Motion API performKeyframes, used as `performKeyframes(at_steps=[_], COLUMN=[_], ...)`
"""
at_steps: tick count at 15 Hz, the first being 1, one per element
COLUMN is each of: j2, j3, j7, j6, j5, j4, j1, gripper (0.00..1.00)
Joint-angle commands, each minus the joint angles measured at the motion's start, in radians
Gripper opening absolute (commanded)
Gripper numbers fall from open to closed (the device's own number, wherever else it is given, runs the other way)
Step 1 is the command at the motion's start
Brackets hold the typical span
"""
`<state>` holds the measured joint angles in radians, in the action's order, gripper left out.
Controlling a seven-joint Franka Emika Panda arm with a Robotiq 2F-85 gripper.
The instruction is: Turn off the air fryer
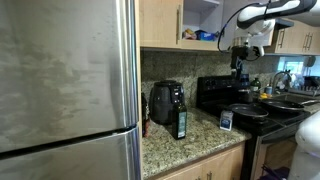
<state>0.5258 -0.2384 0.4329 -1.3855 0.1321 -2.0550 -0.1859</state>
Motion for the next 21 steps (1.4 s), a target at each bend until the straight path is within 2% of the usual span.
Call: performKeyframes(at_steps=[1,4,8,9,11,12,14,15,17,21], j2=[-0.02,-0.028,-0.011,-0.003,0.008,0.005,0.005,-0.015,-0.015,-0.01], j3=[0.038,0.051,0.062,0.067,0.061,0.136,0.169,0.133,0.183,0.175], j7=[0.025,0.045,0.075,0.077,0.066,-0.033,-0.016,0.002,-0.029,-0.038], j6=[0.012,0.001,-0.103,-0.154,-0.294,-0.394,-0.551,-0.434,-0.518,-0.517], j5=[0.016,-0.011,0.011,0.008,0.075,0.139,0.194,0.162,0.175,0.189], j4=[0.015,0.022,-0.003,-0.014,-0.045,-0.076,-0.098,-0.047,-0.069,-0.072], j1=[0.054,0.061,0.07,0.073,0.07,0.037,0.02,0.041,0.022,0.019], gripper=[1.0,1.0,1.0,1.0,1.0,1.0,1.0,1.0,1.0,1.0])
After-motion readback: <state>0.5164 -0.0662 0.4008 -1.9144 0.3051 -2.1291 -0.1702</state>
